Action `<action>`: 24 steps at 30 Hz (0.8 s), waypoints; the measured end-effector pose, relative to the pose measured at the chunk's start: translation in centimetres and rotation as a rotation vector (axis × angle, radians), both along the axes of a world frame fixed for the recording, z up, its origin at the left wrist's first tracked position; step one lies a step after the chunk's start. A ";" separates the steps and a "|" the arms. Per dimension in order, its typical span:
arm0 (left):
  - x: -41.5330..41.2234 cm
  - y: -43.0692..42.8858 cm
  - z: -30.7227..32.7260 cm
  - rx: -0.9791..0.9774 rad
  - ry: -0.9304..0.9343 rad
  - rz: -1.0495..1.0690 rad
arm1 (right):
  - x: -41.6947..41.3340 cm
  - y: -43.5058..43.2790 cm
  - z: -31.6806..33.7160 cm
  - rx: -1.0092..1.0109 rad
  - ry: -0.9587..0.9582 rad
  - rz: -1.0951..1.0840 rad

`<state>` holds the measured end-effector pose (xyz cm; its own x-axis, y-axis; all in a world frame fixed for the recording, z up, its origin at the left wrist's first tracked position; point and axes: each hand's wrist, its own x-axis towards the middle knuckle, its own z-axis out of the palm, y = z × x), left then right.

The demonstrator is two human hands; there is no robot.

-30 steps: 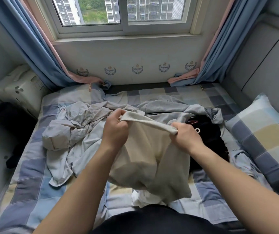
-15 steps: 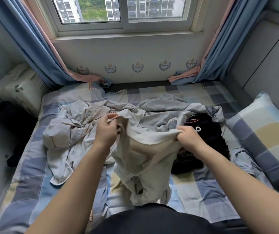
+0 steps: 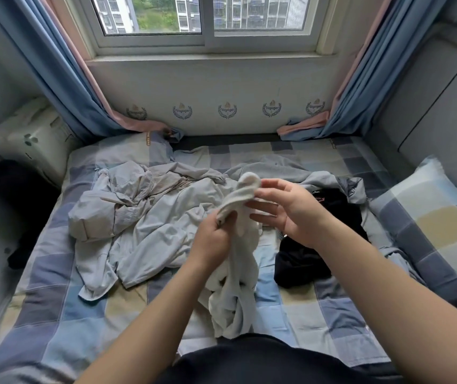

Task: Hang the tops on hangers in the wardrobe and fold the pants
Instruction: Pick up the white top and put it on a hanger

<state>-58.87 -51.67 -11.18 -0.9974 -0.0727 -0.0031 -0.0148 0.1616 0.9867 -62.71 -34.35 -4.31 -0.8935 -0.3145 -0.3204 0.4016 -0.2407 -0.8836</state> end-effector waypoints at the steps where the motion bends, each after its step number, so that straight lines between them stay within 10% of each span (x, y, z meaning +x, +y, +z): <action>1: -0.1 -0.3 0.4 0.035 -0.040 0.063 | 0.2 0.4 -0.6 0.097 0.050 0.019; 9: -0.7 -1.2 3.6 0.522 -0.368 0.185 | 5.7 -0.8 -9.9 0.707 0.182 0.455; 16: -1.7 -3.2 5.0 0.598 -0.252 0.287 | 5.2 -0.3 -12.6 0.940 0.308 0.193; 24: -0.5 -4.3 2.9 0.073 -0.277 -0.085 | 2.1 -0.6 -5.2 0.472 0.260 -0.130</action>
